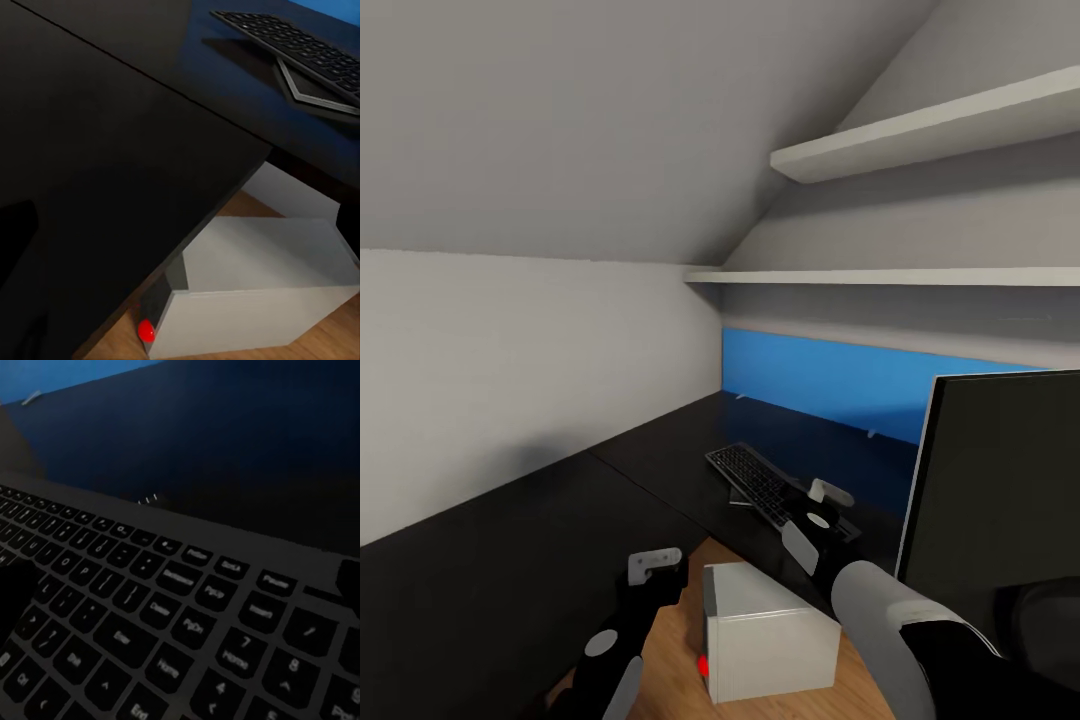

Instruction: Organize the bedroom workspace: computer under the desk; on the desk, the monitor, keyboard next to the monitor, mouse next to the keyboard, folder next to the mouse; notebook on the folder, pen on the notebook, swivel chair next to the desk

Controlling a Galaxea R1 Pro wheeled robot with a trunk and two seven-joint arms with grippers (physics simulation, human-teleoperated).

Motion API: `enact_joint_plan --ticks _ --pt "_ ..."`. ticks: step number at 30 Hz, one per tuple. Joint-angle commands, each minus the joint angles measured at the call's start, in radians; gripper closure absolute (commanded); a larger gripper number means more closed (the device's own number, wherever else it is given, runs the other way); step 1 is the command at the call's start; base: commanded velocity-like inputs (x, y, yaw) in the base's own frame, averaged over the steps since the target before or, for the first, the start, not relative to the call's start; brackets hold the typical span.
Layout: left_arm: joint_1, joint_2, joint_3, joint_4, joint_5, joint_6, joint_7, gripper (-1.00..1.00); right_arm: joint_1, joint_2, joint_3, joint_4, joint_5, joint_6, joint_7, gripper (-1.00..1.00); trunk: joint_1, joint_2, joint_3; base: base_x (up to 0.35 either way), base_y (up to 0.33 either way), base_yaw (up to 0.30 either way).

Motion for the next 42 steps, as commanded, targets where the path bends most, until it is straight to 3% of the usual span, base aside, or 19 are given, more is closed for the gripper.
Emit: enact_joint_plan --ticks 1,30,42 --pt "-0.001 0.0 -0.002 -0.002 0.009 0.003 0.007 -1.0 -0.001 0.0 0.002 0.001 -0.008 -0.006 -0.002 -1.0 0.0 -0.001 -0.001 0.0 0.0 0.0" --pt "-0.001 0.0 -0.003 -0.008 0.011 0.003 0.009 -1.0 -0.003 -0.013 0.002 -0.008 -0.007 0.025 -0.004 -1.0 0.0 -0.001 -0.001 0.0 0.0 0.0" --pt "-0.001 0.0 -0.003 -0.008 0.011 0.003 0.009 -1.0 -0.011 -0.018 0.004 -0.146 -0.007 0.254 -0.104 -1.0 0.0 -0.001 -0.001 0.0 0.0 0.0"
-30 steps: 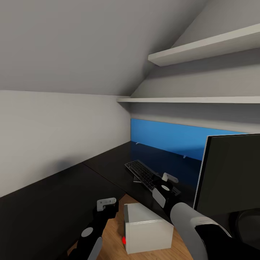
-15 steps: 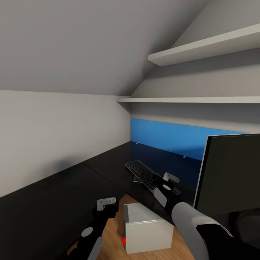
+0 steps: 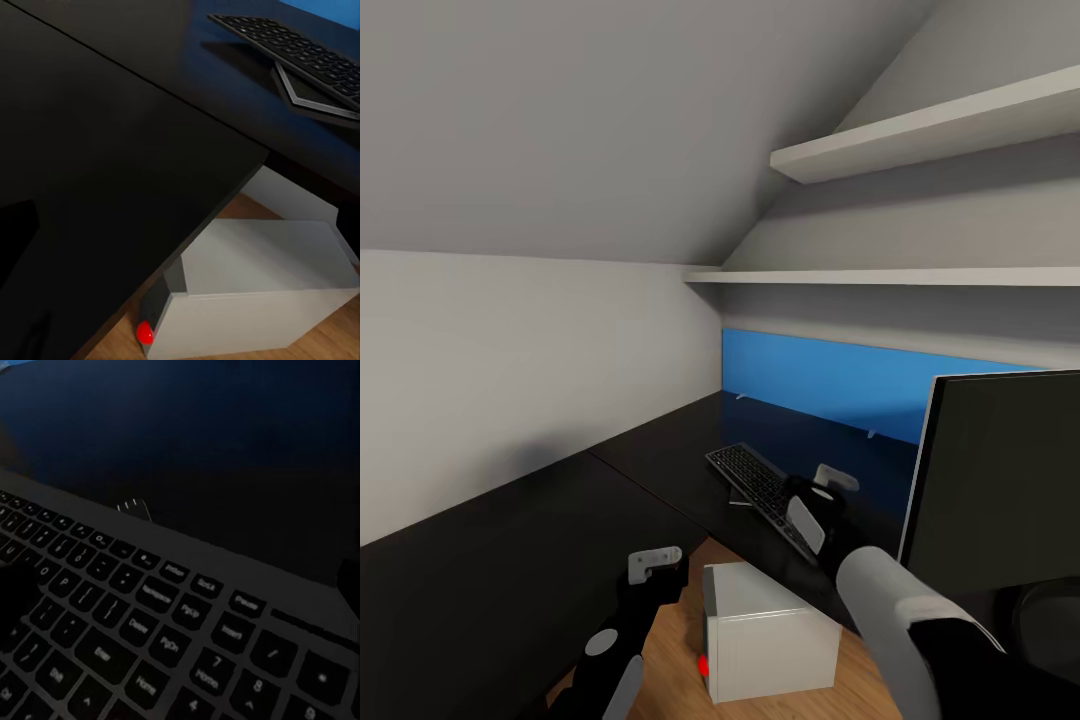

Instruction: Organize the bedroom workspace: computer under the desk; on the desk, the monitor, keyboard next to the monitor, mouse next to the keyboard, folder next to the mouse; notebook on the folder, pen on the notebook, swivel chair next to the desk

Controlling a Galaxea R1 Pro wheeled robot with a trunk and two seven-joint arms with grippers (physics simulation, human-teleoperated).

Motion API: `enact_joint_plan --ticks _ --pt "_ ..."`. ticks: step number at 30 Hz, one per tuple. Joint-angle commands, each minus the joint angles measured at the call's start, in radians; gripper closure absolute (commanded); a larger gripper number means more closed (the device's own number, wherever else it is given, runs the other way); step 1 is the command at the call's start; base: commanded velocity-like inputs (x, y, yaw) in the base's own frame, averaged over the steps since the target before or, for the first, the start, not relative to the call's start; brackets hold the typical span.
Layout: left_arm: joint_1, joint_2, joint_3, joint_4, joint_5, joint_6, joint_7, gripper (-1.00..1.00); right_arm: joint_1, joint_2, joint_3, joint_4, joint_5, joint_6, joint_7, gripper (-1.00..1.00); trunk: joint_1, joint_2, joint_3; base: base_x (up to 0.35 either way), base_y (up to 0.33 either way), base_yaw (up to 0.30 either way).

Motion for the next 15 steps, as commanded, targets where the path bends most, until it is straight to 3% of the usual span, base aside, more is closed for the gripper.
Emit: enact_joint_plan --ticks 1,6,8,15 --pt "-0.001 0.0 -0.002 -0.002 0.009 0.003 0.007 -1.0 -0.001 -0.001 0.002 -0.004 -0.002 0.014 -0.008 -1.0 0.0 -0.001 -0.001 0.0 0.0 0.0" --pt "-0.001 0.0 -0.002 -0.004 0.009 0.003 0.007 -1.0 -0.016 -0.002 0.001 -0.01 -0.005 0.089 -0.054 -1.0 0.0 -0.001 -0.001 0.0 0.0 0.0" --pt "-0.001 0.0 -0.002 -0.006 0.009 0.004 0.007 -1.0 -0.026 0.0 0.0 -0.012 -0.008 0.137 -0.109 -1.0 0.0 -0.001 -0.001 0.011 0.005 0.0" --pt "-0.001 0.0 -0.003 -0.007 0.008 0.007 0.007 -1.0 -0.031 0.002 -0.002 -0.013 -0.01 0.163 -0.168 -1.0 0.0 -0.001 -0.001 0.123 0.096 0.0"
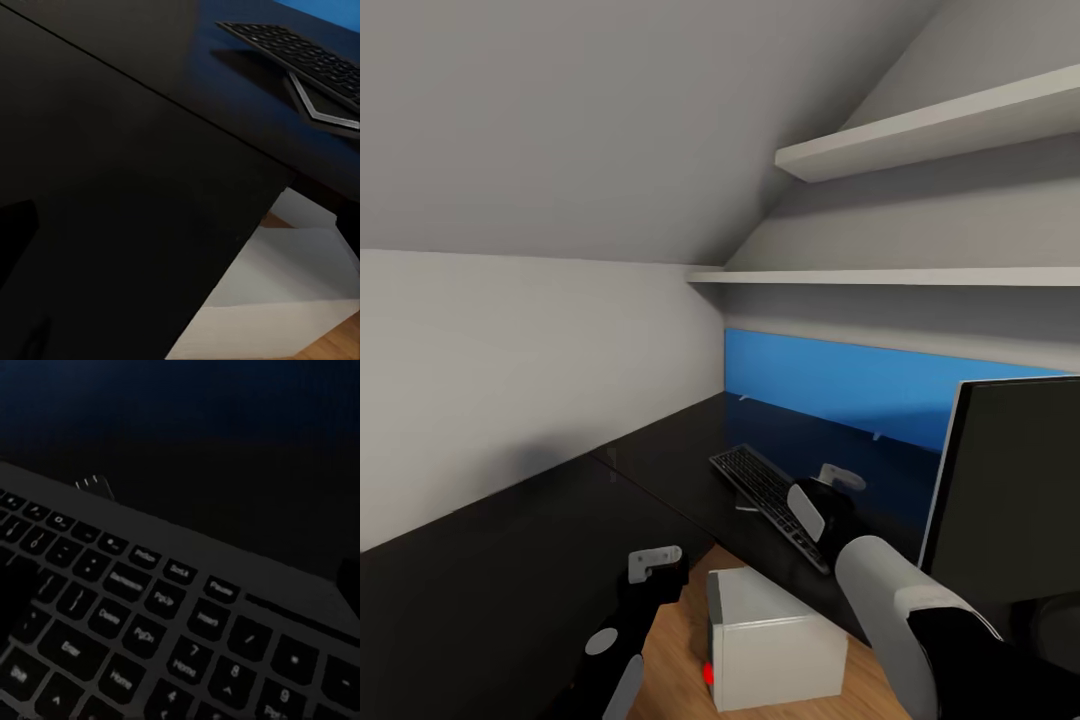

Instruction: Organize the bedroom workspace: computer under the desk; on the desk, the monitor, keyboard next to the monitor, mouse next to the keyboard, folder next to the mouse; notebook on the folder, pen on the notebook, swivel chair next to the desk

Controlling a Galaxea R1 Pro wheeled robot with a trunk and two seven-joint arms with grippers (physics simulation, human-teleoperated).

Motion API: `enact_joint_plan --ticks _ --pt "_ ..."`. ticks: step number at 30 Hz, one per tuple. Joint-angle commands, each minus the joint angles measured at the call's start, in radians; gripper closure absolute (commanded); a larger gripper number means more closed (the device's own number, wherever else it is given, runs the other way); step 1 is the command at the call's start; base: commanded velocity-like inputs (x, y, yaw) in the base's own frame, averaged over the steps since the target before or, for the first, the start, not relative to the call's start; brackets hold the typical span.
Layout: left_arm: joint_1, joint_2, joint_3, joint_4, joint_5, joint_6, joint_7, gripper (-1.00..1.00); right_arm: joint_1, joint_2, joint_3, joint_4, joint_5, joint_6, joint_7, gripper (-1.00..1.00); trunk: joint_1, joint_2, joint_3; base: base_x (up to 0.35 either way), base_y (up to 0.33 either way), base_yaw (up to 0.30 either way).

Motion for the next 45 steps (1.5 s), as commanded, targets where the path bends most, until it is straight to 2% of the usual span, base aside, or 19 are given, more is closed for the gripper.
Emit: enact_joint_plan --ticks 1,11,14,20,31,36,45 --pt "-0.001 0.0 -0.002 -0.001 0.009 0.004 0.007 -1.0 -0.001 -0.001 0.002 -0.002 -0.001 0.01 -0.008 -1.0 0.0 -0.001 -0.001 0.058 0.045 0.0" --pt "-0.001 -0.001 -0.004 0.002 0.009 0.006 0.007 -1.0 -0.001 -0.006 0.0 0.003 0.003 -0.001 -0.01 -1.0 0.0 -0.001 -0.001 0.014 0.011 0.0" --pt "-0.001 -0.001 -0.018 0.003 0.009 0.005 0.007 -1.0 -0.001 -0.011 0.001 0.006 0.004 -0.01 -0.009 -1.0 0.0 -0.001 -0.001 0.0 0.0 0.0" --pt "-0.001 -0.001 -0.028 0.004 0.008 0.003 0.007 -1.0 -0.001 -0.021 0.001 0.01 0.004 -0.051 -0.013 -1.0 0.0 -0.001 -0.001 0.0 0.0 0.0" --pt "-0.001 -0.001 -0.03 0.005 0.008 0.002 0.007 -1.0 0.004 -0.029 0.002 0.012 0.004 -0.203 -0.015 -1.0 0.0 -0.001 -0.001 0.0 0.0 0.0" --pt "-0.001 -0.001 -0.031 0.005 0.007 0.001 0.007 -1.0 0.008 -0.028 0.003 0.012 0.0 -0.232 -0.011 -1.0 0.0 -0.001 -0.001 0.0 0.0 0.0" --pt "-0.001 -0.001 -0.031 0.005 0.008 0.001 0.007 -1.0 0.01 -0.025 0.002 0.012 -0.002 -0.235 -0.013 -1.0 0.0 -0.001 -0.001 0.0 0.0 0.0"
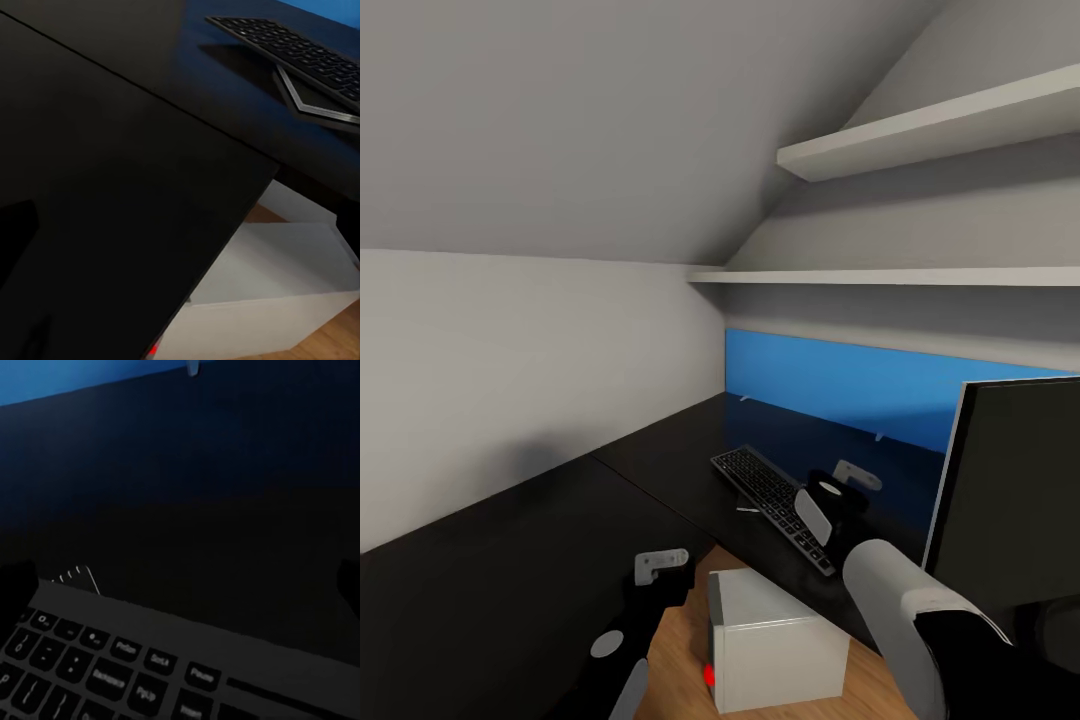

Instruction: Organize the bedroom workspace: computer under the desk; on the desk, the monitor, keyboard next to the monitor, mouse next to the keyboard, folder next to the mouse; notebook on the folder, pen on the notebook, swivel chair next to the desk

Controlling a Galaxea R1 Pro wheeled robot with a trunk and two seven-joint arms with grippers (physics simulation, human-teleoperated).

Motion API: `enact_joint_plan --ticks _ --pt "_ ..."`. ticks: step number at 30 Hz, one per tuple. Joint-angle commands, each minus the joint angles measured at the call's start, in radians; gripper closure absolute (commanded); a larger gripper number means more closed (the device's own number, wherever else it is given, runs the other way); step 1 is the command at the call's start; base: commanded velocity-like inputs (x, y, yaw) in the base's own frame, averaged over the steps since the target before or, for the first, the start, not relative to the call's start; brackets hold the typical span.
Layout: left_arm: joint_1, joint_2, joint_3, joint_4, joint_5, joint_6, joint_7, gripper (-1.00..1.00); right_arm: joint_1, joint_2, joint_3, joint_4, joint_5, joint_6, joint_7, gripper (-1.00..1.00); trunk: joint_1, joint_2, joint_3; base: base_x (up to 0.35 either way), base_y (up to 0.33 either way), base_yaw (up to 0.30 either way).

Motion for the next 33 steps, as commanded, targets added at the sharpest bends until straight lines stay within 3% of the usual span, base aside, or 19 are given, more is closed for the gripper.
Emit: enact_joint_plan --ticks 1,13,33 --pt "-0.001 0.0 -0.002 -0.002 0.009 0.003 0.008 -1.0 -0.001 0.0 0.002 -0.001 -0.007 -0.002 -0.003 -1.0 0.0 -0.001 -0.001 0.0 0.0 0.0" --pt "-0.001 0.001 -0.002 -0.002 0.008 0.004 0.007 -1.0 -0.001 0.0 0.002 0.0 -0.007 -0.002 -0.004 -1.0 0.0 -0.001 -0.001 0.101 0.0 0.0" --pt "-0.001 0.002 -0.002 -0.002 0.01 0.002 0.007 -1.0 -0.001 -0.002 0.002 0.001 -0.007 -0.001 -0.004 -1.0 0.0 -0.001 -0.001 0.007 -0.002 0.0"
